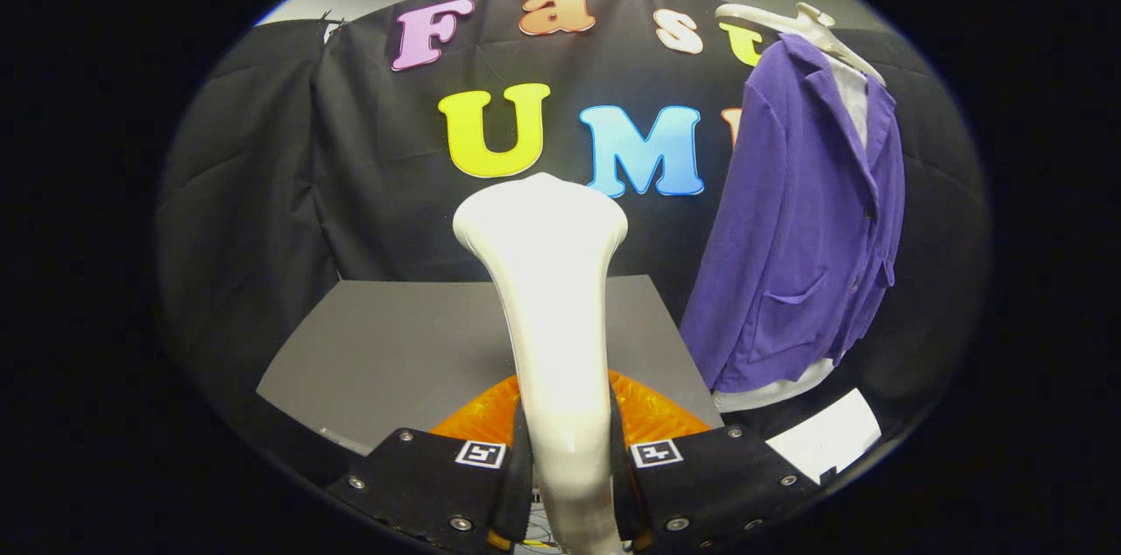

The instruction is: Iron the clothes twice with a garment steamer, once on the left side and once on the right side.

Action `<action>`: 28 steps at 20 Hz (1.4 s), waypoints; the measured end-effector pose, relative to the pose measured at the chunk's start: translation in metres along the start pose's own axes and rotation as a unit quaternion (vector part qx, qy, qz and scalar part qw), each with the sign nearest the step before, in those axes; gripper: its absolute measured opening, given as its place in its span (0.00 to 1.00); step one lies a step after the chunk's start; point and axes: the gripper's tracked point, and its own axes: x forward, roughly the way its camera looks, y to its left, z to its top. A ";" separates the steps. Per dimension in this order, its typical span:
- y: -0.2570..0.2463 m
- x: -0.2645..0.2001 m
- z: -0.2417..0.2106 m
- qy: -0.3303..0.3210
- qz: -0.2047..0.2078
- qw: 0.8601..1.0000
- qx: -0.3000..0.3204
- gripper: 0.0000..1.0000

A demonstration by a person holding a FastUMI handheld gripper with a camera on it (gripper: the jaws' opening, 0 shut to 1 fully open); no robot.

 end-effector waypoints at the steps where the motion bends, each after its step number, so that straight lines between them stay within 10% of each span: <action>1: -0.005 -0.010 -0.003 -0.009 -0.002 1.000 -0.003 0.37; 15: -0.091 -0.143 -0.069 -0.117 -0.024 0.992 -0.032 0.37; 28: -0.183 -0.168 -0.021 -0.192 -0.069 0.979 -0.016 0.37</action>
